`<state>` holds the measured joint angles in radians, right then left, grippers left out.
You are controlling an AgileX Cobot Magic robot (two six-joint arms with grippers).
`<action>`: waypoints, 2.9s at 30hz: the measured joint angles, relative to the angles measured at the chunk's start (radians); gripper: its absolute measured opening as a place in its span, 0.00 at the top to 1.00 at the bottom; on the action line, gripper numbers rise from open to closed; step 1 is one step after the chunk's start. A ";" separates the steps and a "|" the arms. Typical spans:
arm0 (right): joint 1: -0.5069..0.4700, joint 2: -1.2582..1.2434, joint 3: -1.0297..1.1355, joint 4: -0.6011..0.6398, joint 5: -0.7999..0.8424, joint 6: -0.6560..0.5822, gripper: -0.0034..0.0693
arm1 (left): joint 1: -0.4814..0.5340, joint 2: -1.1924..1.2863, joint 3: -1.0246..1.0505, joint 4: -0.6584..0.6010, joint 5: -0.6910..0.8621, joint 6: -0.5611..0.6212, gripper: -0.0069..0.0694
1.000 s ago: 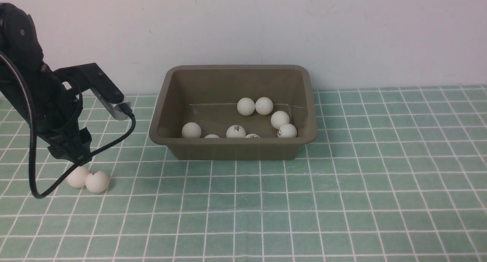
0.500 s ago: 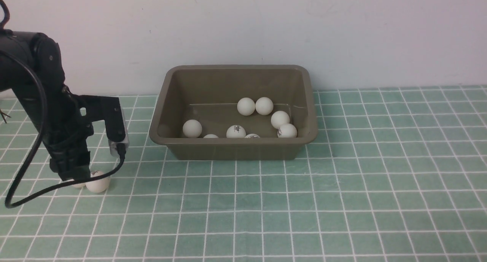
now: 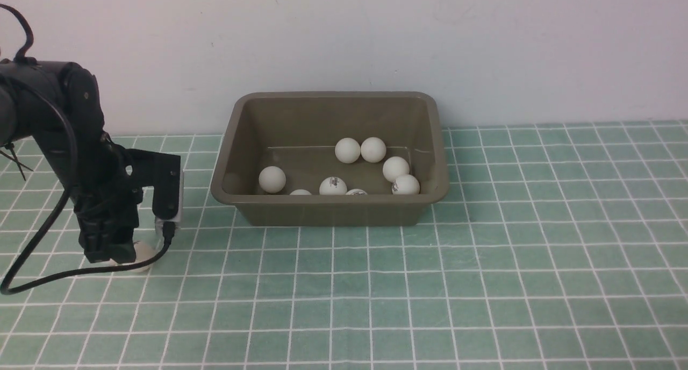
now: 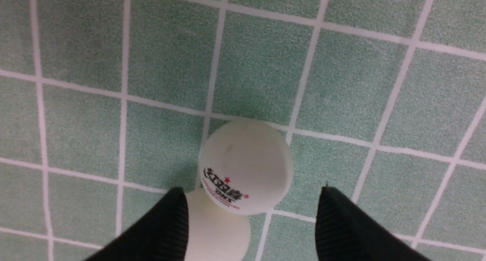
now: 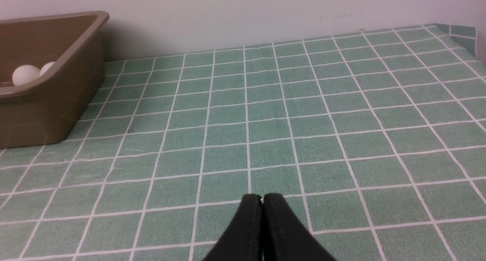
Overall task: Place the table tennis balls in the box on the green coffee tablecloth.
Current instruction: 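Reach for and grasp a ping pong ball on the table beside the basket, then drop the ball into the bin, then reach for and grasp a ping pong ball on the table beside the basket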
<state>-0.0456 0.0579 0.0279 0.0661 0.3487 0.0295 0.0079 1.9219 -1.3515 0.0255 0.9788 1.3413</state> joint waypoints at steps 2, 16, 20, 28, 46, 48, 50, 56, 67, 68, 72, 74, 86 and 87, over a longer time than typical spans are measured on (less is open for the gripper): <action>0.000 0.000 0.000 0.000 0.000 0.000 0.97 | 0.000 0.007 0.000 0.000 -0.005 0.000 0.38; 0.000 0.000 0.000 0.000 0.000 0.000 0.97 | 0.000 0.076 0.000 -0.004 -0.051 0.001 0.38; 0.000 0.000 0.000 0.000 0.000 0.000 0.97 | 0.000 0.088 0.000 -0.006 -0.065 0.001 0.38; 0.000 0.000 0.000 0.000 0.000 0.000 0.97 | 0.000 0.091 0.000 -0.004 -0.104 0.001 0.45; 0.000 0.000 0.000 0.000 0.000 0.000 0.97 | -0.057 0.023 -0.304 -0.114 0.035 -0.091 0.45; 0.000 0.000 0.000 0.000 0.000 0.000 0.97 | -0.093 0.022 -0.353 -0.195 0.030 -0.091 0.45; 0.000 0.000 0.000 0.000 0.000 0.000 0.97 | -0.117 0.022 -0.368 -0.247 0.016 -0.086 0.45; 0.000 0.000 0.000 0.000 0.000 0.000 0.97 | -0.240 0.059 -0.384 -0.365 -0.129 -0.023 0.45; 0.000 0.000 0.000 0.000 0.000 0.000 0.97 | -0.306 0.218 -0.384 -0.376 -0.254 -0.019 0.39; 0.000 0.000 0.000 0.000 0.000 0.000 0.97 | -0.306 0.221 -0.384 -0.376 -0.256 -0.019 0.36; 0.000 0.000 0.000 0.000 0.000 0.000 0.97 | -0.307 0.222 -0.386 -0.376 -0.288 -0.028 0.20; 0.000 0.000 0.000 0.000 0.000 0.000 0.97 | -0.308 0.211 -0.392 -0.375 -0.296 -0.054 0.18; 0.000 0.000 0.000 0.000 0.000 0.000 0.97 | -0.156 -0.132 -0.425 0.045 0.208 -1.082 0.17; 0.000 0.000 0.000 0.000 0.000 0.000 0.97 | -0.134 -0.140 -0.425 0.062 0.234 -1.130 0.17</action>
<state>-0.0456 0.0579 0.0279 0.0661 0.3487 0.0295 -0.1257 1.7819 -1.7768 0.0879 1.2132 0.2117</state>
